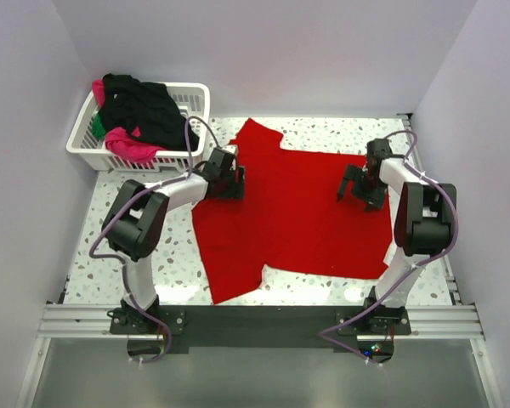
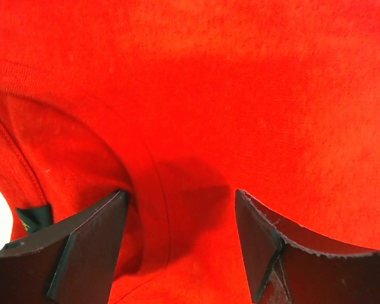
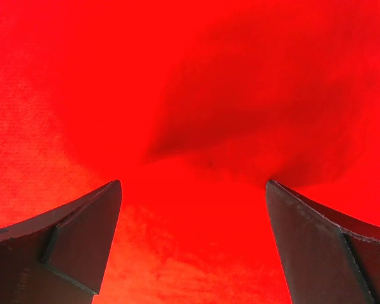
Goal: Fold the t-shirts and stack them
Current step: Flatten the tshirt out
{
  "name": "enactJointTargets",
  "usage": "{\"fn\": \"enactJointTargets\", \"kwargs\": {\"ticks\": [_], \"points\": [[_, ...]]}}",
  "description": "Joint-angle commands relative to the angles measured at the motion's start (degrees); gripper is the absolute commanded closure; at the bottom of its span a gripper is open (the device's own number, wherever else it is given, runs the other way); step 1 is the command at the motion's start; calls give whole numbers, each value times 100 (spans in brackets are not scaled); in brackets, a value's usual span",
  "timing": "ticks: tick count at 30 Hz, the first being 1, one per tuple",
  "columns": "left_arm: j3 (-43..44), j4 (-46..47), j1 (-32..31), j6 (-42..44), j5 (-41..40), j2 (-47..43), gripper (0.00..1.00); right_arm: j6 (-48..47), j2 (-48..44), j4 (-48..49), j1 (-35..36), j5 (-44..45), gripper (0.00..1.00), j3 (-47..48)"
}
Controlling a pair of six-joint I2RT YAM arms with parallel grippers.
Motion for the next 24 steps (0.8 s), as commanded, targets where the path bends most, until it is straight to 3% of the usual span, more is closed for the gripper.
{"fn": "enactJointTargets", "kwargs": {"ticks": [1, 13, 24], "points": [[299, 44, 77, 286, -21, 425, 27, -109, 224, -253, 8, 337, 1, 486], [1828, -527, 191, 699, -135, 1629, 26, 48, 1208, -596, -1, 865, 1, 1417], [3078, -906, 217, 999, -303, 2140, 24, 14, 1508, -1001, -1, 558, 1, 2455]]}}
